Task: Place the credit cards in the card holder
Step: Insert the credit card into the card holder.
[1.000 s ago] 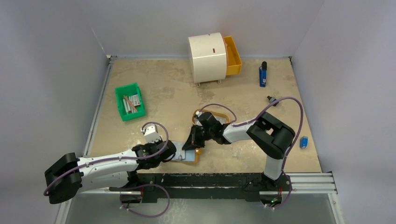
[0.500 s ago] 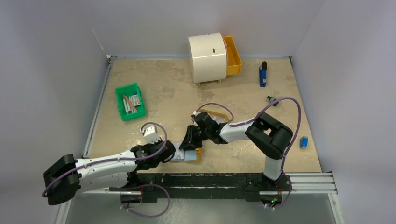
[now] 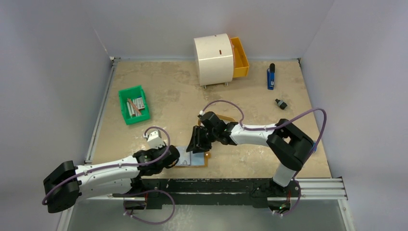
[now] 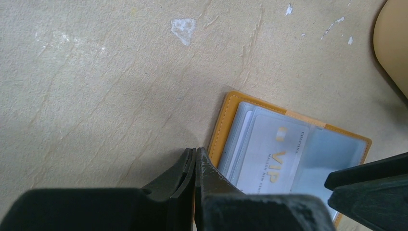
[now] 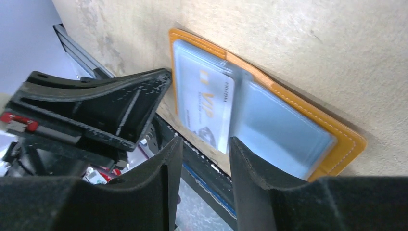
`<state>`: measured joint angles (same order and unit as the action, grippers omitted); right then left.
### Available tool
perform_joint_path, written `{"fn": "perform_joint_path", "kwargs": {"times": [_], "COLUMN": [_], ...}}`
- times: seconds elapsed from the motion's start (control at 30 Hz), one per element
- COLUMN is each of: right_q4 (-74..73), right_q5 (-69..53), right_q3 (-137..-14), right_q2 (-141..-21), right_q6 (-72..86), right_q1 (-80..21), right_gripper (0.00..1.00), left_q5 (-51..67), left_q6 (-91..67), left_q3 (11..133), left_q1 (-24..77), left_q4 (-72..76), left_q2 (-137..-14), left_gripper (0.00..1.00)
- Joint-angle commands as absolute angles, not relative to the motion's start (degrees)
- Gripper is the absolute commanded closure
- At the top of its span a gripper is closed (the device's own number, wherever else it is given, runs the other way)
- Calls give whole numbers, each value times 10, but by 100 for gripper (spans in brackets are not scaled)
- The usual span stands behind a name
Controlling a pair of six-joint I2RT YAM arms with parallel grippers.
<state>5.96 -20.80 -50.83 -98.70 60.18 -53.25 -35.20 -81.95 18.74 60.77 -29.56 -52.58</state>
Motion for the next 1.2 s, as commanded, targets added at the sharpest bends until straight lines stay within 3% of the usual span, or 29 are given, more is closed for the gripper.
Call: {"fn": "perform_joint_path", "kwargs": {"times": [0.0, 0.17, 0.43, 1.17], "right_q4": [2, -43, -85, -77], "right_q5": [-182, -167, -142, -159], "right_q3": [-548, -567, -594, -638], "right_q2": [-966, -983, -1020, -1074], "right_q6": [555, 538, 524, 517], "right_q1": [-542, -554, -555, -565], "right_gripper": [57, 64, 85, 89], "left_q5": [-355, -370, -377, -343], "left_q6": [-827, -838, -839, -815], "left_q3": [186, 190, 186, 170], "left_q1": [608, 608, 608, 609], "left_q4": [-317, -341, -352, -277], "left_q2": [-519, -502, -485, -533], "left_gripper": [100, 100, 100, 100]}}
